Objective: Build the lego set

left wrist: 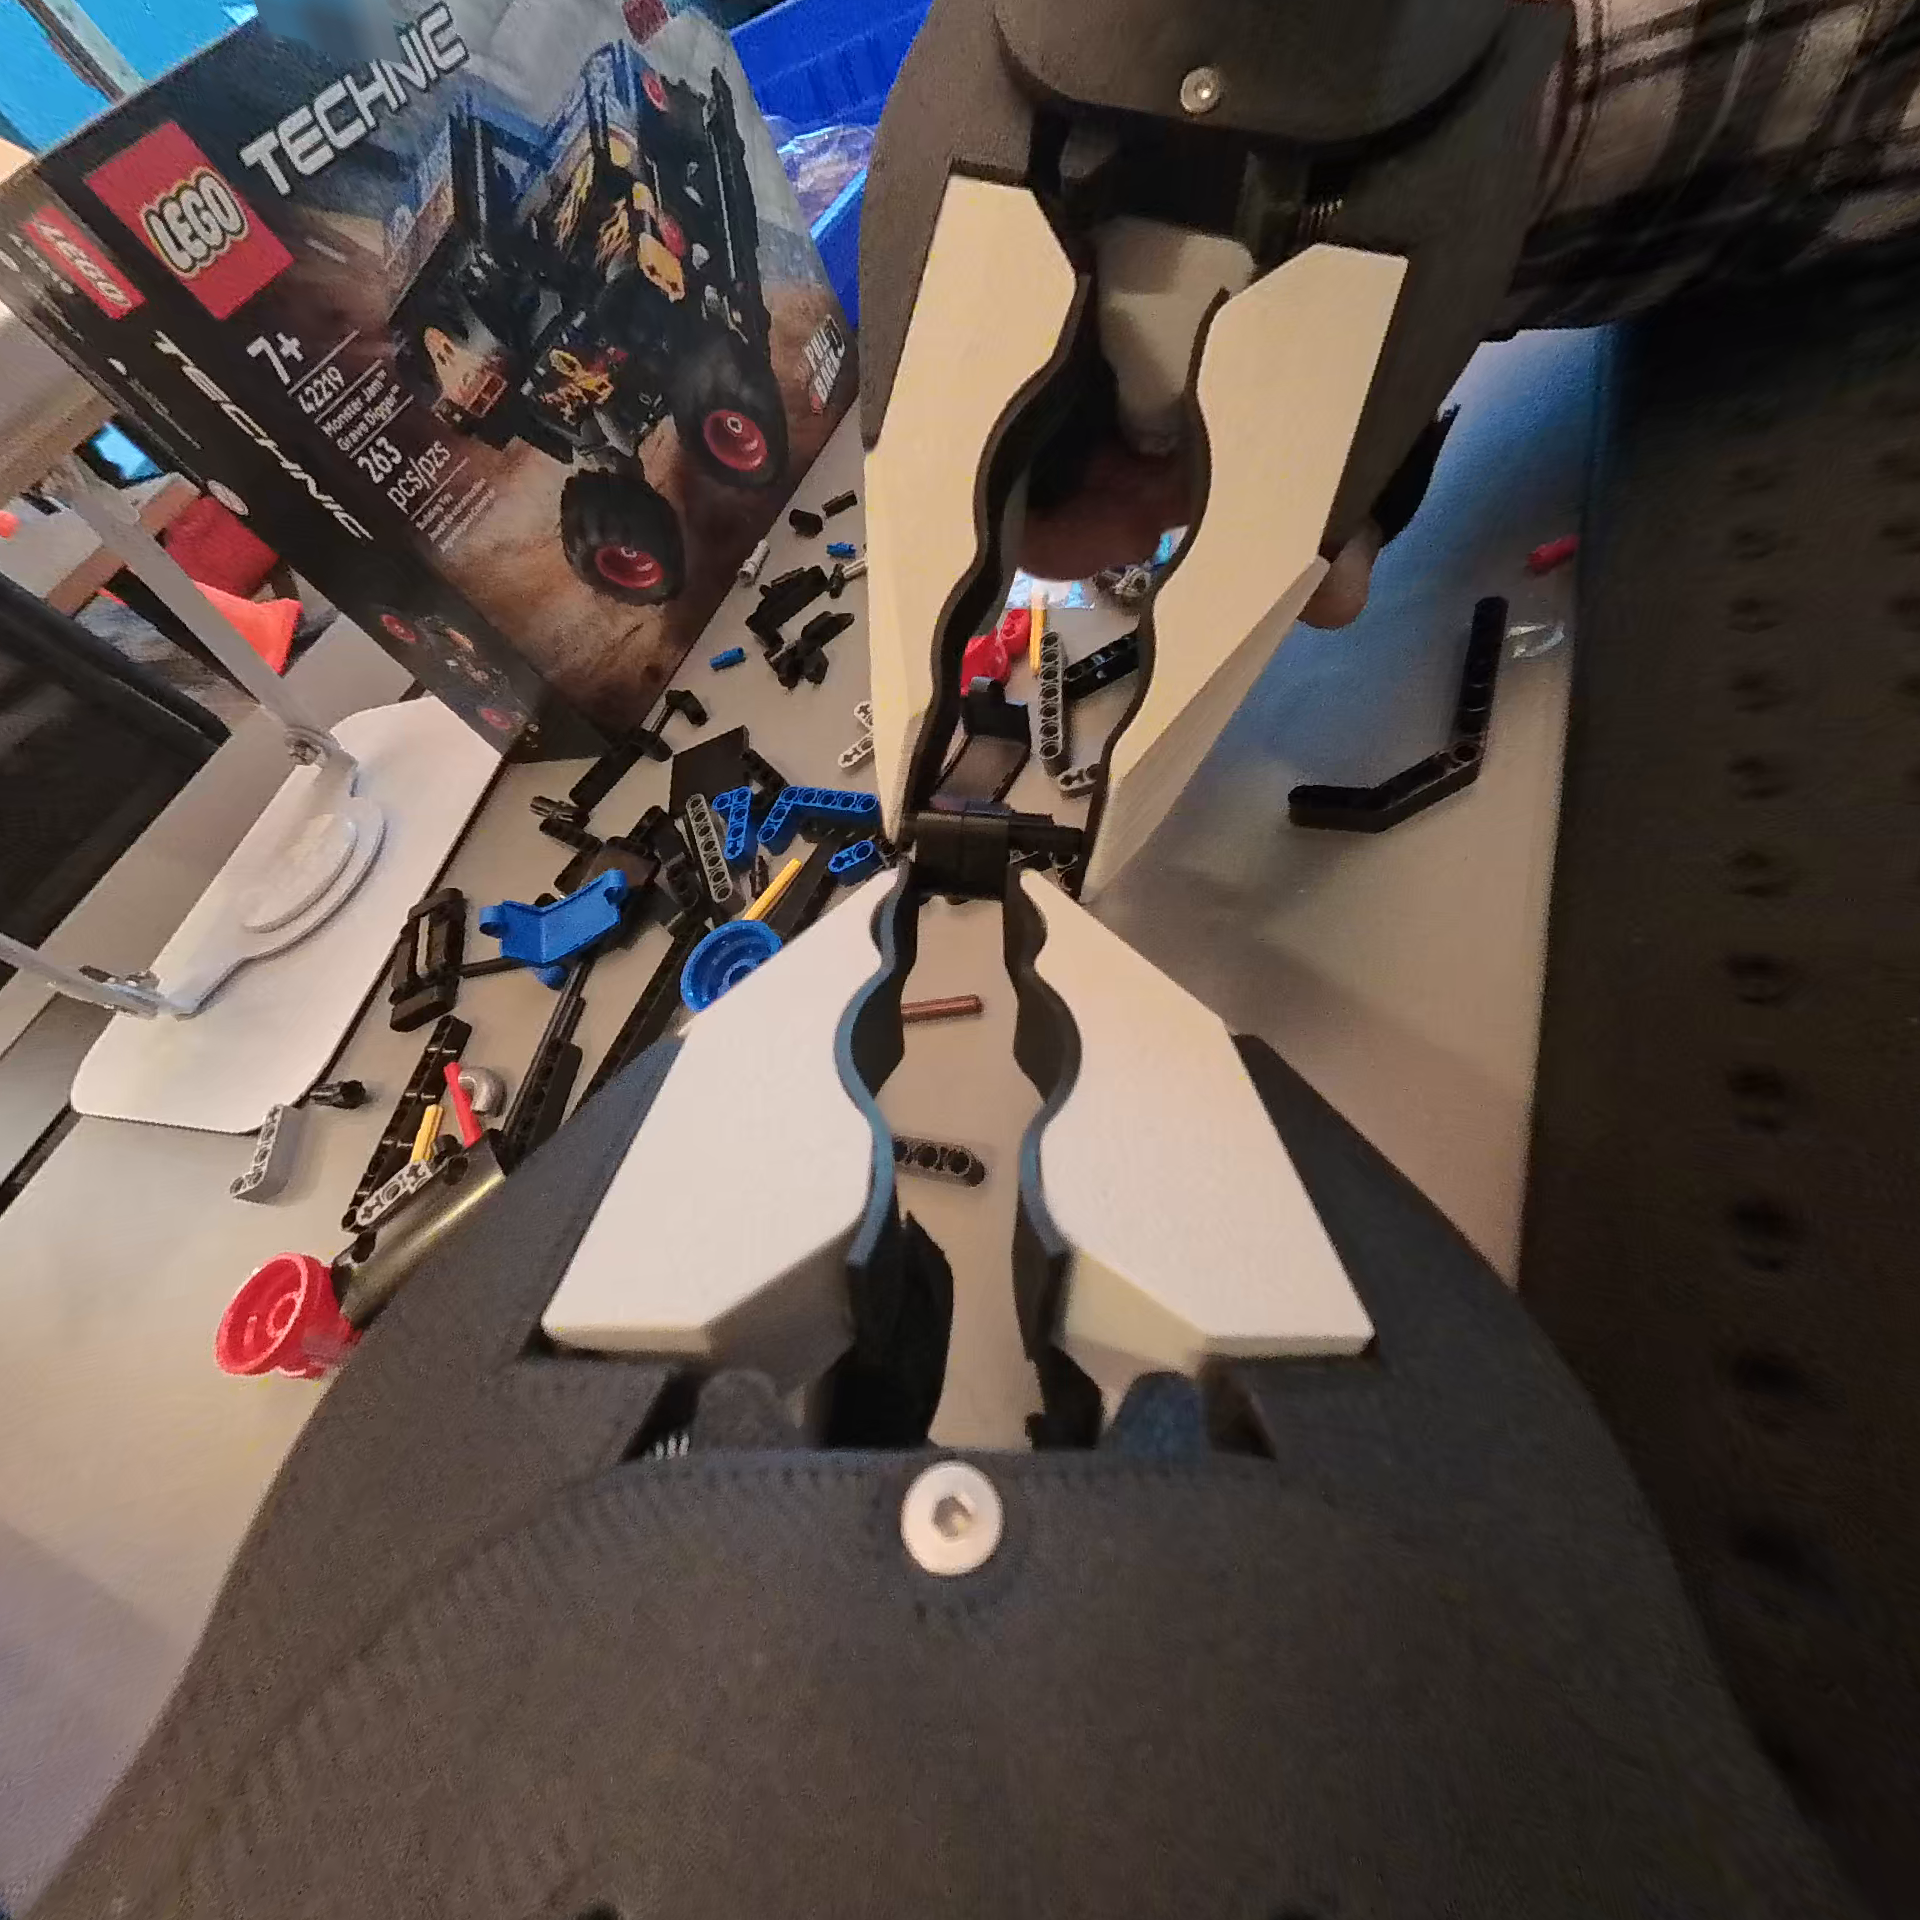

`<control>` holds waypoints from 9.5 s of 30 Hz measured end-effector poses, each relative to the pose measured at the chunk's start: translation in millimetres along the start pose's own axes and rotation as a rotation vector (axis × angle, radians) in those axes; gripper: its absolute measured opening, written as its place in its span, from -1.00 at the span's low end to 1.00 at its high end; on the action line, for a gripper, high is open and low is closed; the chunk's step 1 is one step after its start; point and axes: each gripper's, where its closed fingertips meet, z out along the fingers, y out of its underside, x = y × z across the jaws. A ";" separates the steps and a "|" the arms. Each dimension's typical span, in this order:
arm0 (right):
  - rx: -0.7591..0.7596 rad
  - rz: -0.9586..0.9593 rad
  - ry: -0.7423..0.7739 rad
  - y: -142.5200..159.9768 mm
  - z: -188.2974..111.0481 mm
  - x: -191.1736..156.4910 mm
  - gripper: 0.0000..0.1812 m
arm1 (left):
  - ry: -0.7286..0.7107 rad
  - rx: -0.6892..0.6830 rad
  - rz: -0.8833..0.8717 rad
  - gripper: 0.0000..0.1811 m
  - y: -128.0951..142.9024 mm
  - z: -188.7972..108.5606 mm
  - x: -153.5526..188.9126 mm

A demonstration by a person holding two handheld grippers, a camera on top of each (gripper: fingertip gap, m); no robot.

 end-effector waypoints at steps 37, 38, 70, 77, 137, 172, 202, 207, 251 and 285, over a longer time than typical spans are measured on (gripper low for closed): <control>-0.064 0.039 -0.005 11.3 9.2 3.6 -0.75 | -0.057 -0.073 0.089 -0.85 9.8 5.3 -4.0; -0.045 0.030 0.006 8.2 7.9 5.5 -0.75 | -0.051 -0.057 0.068 -0.85 7.3 3.9 -5.9; 0.001 -0.115 0.240 -24.9 -4.3 38.7 -0.68 | -0.030 0.231 -0.290 -0.84 -32.4 -27.4 -44.7; -0.011 -0.274 0.436 -35.6 -11.2 53.7 -0.97 | 0.071 0.301 -0.457 -0.85 -40.7 -29.8 -45.4; 0.098 -0.041 0.236 -36.7 -15.0 41.9 -0.89 | -0.118 0.266 -0.093 -0.83 -50.7 -28.0 -38.6; 0.002 -0.568 0.468 -57.0 -19.0 35.6 -0.60 | 0.538 0.440 -0.838 -0.84 -60.1 -39.3 -17.7; -0.181 -0.128 0.262 -7.9 -4.9 38.3 -0.61 | -0.079 0.139 -0.047 -0.72 -36.8 -12.9 -23.9; -0.267 -0.180 0.320 -1.5 -3.4 42.8 -0.61 | -0.036 0.128 -0.044 -0.73 -36.3 -10.1 -15.5; -0.245 -0.136 0.338 -8.7 -0.6 39.6 -0.39 | 0.011 0.180 -0.269 -0.86 -32.6 -16.0 -32.2; -0.016 0.085 0.130 -17.7 -12.9 24.5 -0.53 | 0.278 0.242 -0.504 -0.85 -32.9 -9.6 -11.0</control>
